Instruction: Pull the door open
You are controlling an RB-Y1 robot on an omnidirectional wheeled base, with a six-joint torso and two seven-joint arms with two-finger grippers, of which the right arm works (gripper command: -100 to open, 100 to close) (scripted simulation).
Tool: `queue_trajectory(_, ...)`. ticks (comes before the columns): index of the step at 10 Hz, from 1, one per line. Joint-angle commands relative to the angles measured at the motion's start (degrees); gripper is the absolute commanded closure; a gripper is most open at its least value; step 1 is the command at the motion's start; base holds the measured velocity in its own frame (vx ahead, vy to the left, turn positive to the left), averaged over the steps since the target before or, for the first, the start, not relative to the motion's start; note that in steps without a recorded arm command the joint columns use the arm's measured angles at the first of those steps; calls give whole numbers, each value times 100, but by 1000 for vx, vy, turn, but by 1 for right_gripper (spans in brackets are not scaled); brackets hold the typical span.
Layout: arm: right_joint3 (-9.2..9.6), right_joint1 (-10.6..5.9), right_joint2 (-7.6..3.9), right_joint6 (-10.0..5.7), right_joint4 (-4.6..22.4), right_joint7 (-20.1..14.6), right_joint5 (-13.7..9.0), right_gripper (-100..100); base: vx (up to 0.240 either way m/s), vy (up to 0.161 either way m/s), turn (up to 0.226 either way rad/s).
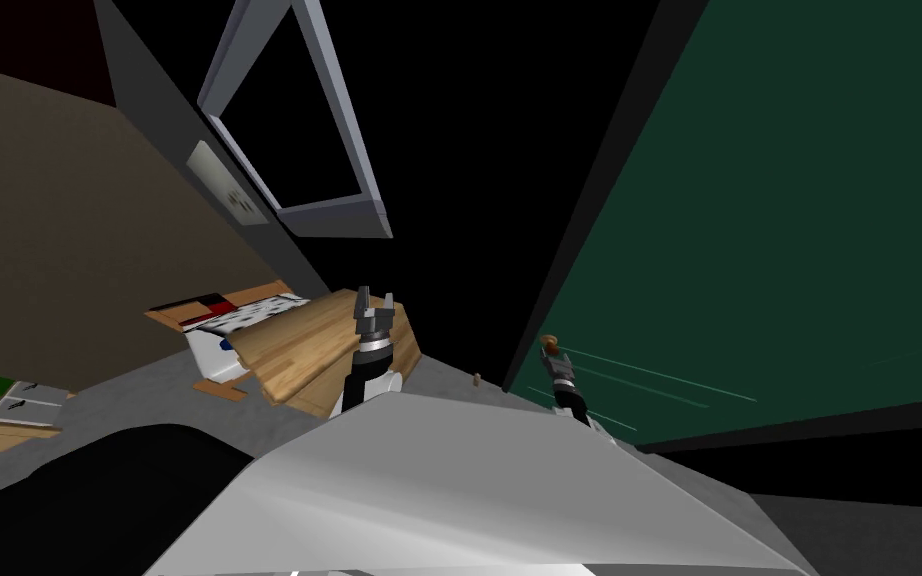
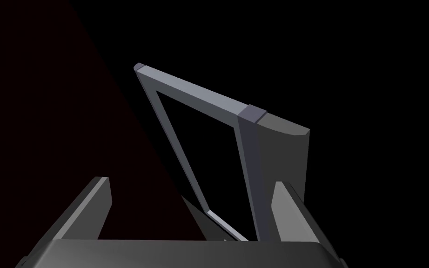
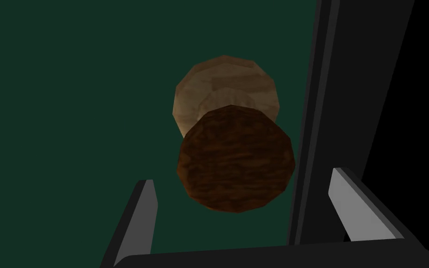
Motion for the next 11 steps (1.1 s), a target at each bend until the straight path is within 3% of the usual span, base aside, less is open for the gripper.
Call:
queue_trajectory(1, -12, -33, -32, -102, 257, 0, -10, -100, 8, 1, -24)
queue_trajectory(2, -125, 9, -133, -144, 308, -24, -90, -100, 46, -2, 256)
queue_trajectory(3, -125, 9, -133, -144, 175, -24, -90, -100, 59, -20, 134)
queue_trajectory(5, -125, 9, -133, -144, 308, -24, -90, -100, 19, -3, -18)
queue_trajectory(6, -223, 46, -221, -181, 352, -45, -160, -100, 51, -3, 222)
queue_trajectory(7, -223, 46, -221, -181, 436, -45, -160, -100, 68, -14, 149)
queue_trajectory(8, -208, 92, -187, -179, 290, -38, -149, -100, 25, -6, 9)
queue_trajectory(9, -208, 92, -187, -179, 290, -38, -149, 100, -4, -2, -20)
queue_trajectory(11, -208, 92, -187, -179, 290, -38, -149, 100, -7, -1, 3)
